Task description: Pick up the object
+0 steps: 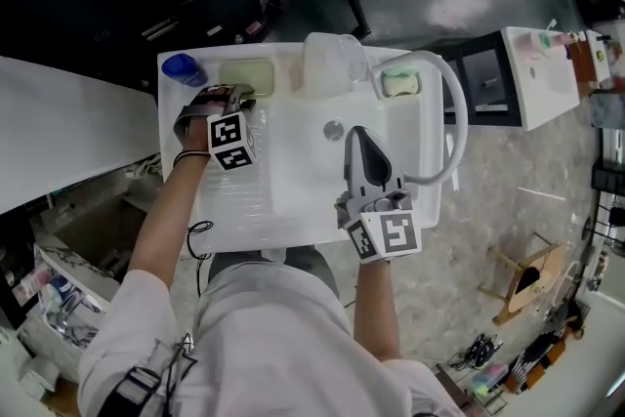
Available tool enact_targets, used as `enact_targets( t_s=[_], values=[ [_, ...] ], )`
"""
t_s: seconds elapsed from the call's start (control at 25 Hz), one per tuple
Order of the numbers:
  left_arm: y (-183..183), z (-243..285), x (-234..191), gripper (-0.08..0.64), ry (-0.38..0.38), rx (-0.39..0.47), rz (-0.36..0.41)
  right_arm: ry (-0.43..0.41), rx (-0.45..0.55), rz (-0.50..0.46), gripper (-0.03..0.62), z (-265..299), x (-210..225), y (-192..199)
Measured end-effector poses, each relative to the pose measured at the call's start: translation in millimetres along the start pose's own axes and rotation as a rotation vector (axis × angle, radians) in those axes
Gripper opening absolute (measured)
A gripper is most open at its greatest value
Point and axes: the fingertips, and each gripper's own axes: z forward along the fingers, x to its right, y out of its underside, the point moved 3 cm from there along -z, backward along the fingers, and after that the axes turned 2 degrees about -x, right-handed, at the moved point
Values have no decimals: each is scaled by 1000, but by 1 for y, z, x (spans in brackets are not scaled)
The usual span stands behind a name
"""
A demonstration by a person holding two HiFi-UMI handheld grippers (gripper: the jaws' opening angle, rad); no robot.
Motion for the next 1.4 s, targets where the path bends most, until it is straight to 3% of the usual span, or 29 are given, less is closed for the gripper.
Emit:
enact_targets(
  t_s=[0.32,0.84,1.04,1.4],
  values=[
    [-8,-12,-1,60,-17,38,-14,-3,-11,-15,6,-1,-3,1],
    [-36,-76,-6,58,-66,185,-234,-34,14,-39,6,-25,-21,-9],
    [-50,-115,-5,58,-118,262,-340,-44,36,-35,6,-42,-26,-16],
    [-61,-183,12,58,-226,339,-432,-86,96,-50,6,-75,-40,-30]
  ],
)
